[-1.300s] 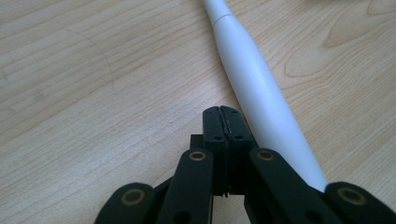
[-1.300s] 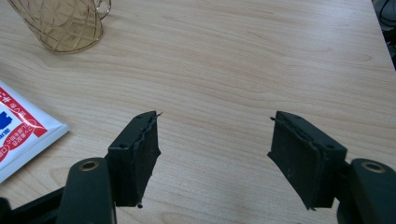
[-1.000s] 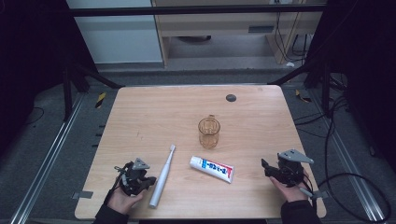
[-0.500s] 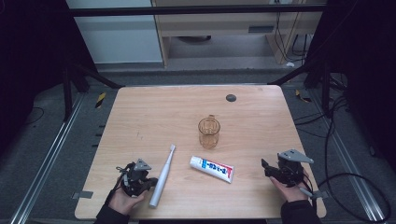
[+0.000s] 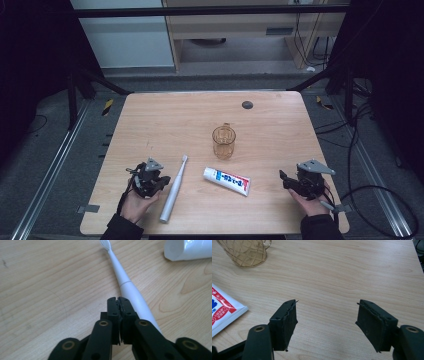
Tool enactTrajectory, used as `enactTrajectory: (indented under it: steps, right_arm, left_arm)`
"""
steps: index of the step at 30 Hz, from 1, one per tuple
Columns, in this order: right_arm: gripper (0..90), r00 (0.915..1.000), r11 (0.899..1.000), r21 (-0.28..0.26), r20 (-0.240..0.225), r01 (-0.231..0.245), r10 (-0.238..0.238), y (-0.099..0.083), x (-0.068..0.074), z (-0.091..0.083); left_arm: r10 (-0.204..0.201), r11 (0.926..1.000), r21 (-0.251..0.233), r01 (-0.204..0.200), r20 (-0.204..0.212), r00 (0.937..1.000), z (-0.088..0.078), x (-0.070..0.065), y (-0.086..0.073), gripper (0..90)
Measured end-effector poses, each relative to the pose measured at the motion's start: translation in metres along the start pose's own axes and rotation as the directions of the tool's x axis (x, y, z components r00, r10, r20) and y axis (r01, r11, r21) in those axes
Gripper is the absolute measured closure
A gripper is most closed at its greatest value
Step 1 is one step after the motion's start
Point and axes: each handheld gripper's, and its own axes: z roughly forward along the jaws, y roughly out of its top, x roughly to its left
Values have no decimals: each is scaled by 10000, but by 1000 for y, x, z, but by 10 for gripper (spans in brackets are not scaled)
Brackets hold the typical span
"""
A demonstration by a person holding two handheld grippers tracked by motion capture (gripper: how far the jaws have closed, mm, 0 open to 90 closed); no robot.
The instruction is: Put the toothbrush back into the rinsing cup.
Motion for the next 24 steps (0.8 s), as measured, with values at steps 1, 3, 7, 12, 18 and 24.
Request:
enactTrajectory:
  steps: [1,3,7,12,18,24]
  right_arm:
    - [318,10000,10000,8,3,5,-5,0,0,0]
    - [318,10000,10000,11,1,0,0,0,0,0]
    - [318,10000,10000,9,10,-24,24,0,0,0]
    - [318,10000,10000,5,5,-28,28,0,-1,0]
    - [318,10000,10000,13,27,-26,26,0,-1,0]
    - [318,10000,10000,18,27,-39,39,0,-1,0]
  left_arm:
    - [-42,10000,-12,42,-22,10000,-1,1,2,844]
    - [-163,9999,46,163,-117,9998,-3,2,6,770]
    - [-142,9999,60,144,-272,9995,-5,2,13,626]
    - [-110,9998,143,115,-395,9992,-8,-2,21,458]
    - [-46,10000,-46,44,-518,9986,-13,-7,28,371]
    - [-83,10000,-11,82,-430,9990,-15,-9,36,364]
